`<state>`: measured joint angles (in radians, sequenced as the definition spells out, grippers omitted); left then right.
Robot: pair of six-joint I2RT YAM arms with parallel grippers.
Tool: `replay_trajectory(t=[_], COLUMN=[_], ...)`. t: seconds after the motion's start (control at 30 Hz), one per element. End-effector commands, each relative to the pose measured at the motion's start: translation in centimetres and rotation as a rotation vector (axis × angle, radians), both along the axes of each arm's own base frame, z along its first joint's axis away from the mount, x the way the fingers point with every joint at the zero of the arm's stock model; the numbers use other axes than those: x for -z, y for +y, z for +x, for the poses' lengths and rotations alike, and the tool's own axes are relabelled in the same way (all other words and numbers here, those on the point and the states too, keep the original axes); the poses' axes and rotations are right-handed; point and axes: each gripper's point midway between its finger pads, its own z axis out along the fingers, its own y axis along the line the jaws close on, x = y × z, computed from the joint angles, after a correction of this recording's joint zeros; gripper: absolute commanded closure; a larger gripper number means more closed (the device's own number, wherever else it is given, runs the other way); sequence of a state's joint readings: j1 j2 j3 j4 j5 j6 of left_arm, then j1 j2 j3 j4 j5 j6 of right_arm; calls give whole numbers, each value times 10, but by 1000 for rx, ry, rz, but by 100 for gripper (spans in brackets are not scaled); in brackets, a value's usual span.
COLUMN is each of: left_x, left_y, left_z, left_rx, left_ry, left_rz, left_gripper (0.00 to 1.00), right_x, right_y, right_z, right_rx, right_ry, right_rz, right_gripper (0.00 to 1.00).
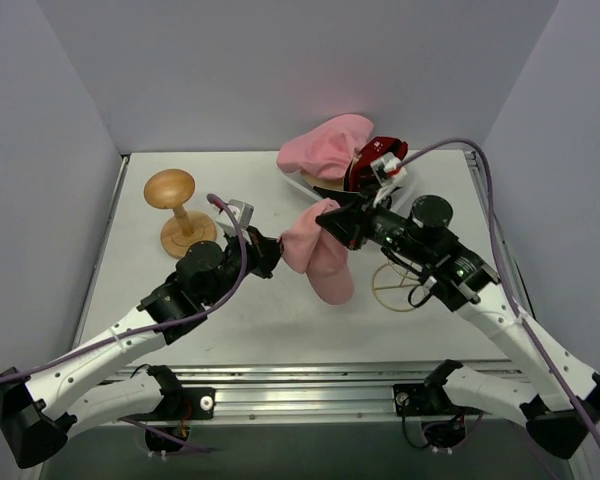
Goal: Stack the hats
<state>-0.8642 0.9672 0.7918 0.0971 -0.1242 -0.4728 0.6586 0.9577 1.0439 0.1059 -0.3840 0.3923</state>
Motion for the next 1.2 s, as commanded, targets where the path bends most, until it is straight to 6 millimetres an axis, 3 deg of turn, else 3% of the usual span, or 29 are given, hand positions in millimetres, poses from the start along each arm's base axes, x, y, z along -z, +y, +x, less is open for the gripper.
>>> replay_trajectory(t=[0.0, 0.03, 0.07, 0.1, 0.13, 0.2, 0.27, 0.3, 0.37, 0.4, 0.43, 0.6, 0.63, 0.7, 0.77, 0.83, 0.87, 0.9, 0.97, 1.03, 1.07, 1.13, 1.17], left_x=[-52, -48, -60, -62, -58, -73, -74, -81, -82, -90, -85, -90, -92, -97, -108, -112, -113, -112, -102, -101, -101, -100, -102], left_y=[29, 32, 42, 50, 57, 77, 93, 102, 122, 126, 137, 163, 159, 171, 178, 182, 171, 172, 150, 141, 126, 118, 110], left_z=[20, 23, 28, 33, 35, 46, 53, 58, 71, 74, 84, 107, 105, 105, 98, 90, 84, 83, 74, 72, 60, 56, 46], left_rx=[-164, -182, -232, -275, -303, -386, -442, -478, -541, -546, -580, -612, -560, -568, -527, -503, -422, -401, -240, -150, -39, 44, 110], left_ry=[-87, -70, -69, -57, -38, -60, -54, -66, -58, -66, -46, -12, -4, 5, 5, 32, 39, 56, 97, 126, 171, 169, 214], left_rz=[-17, 9, 14, 24, 56, 64, 99, 107, 126, 122, 147, 178, 173, 152, 118, 87, 68, 46, 2, -75, -139, -209, -268], left_gripper=[98, 98, 98, 98, 98, 98, 98, 98, 98, 98, 98, 98, 98, 98, 90, 71, 59, 54, 49, 48, 48, 46, 42], right_x=[-39, -42, -62, -54, -59, -73, -83, -75, -95, -87, -101, -99, -100, -96, -91, -87, -87, -86, -86, -90, -99, -96, -103], right_y=[32, 38, 43, 53, 58, 75, 87, 99, 105, 112, 114, 139, 142, 144, 141, 137, 132, 129, 121, 116, 107, 99, 91], right_z=[30, 36, 41, 55, 62, 78, 85, 96, 103, 113, 116, 130, 129, 129, 127, 124, 119, 115, 100, 84, 78, 73, 69], right_rx=[-33, -33, -34, -30, -26, -36, -49, -57, -48, -43, -40, -85, -96, -118, -124, -130, -134, -146, -194, -256, -256, -266, -255], right_ry=[-84, -84, -114, -97, -105, -124, -145, -141, -195, -185, -222, -246, -258, -273, -313, -329, -350, -359, -387, -420, -440, -450, -471], right_rz=[47, 52, 80, 67, 73, 94, 111, 99, 120, 110, 127, 146, 153, 132, 81, 49, 35, 31, 45, 69, 81, 87, 97], right_gripper=[100, 100, 100, 100, 100, 100, 100, 100, 100, 100, 100, 100, 100, 100, 100, 100, 100, 100, 100, 100, 100, 100, 100])
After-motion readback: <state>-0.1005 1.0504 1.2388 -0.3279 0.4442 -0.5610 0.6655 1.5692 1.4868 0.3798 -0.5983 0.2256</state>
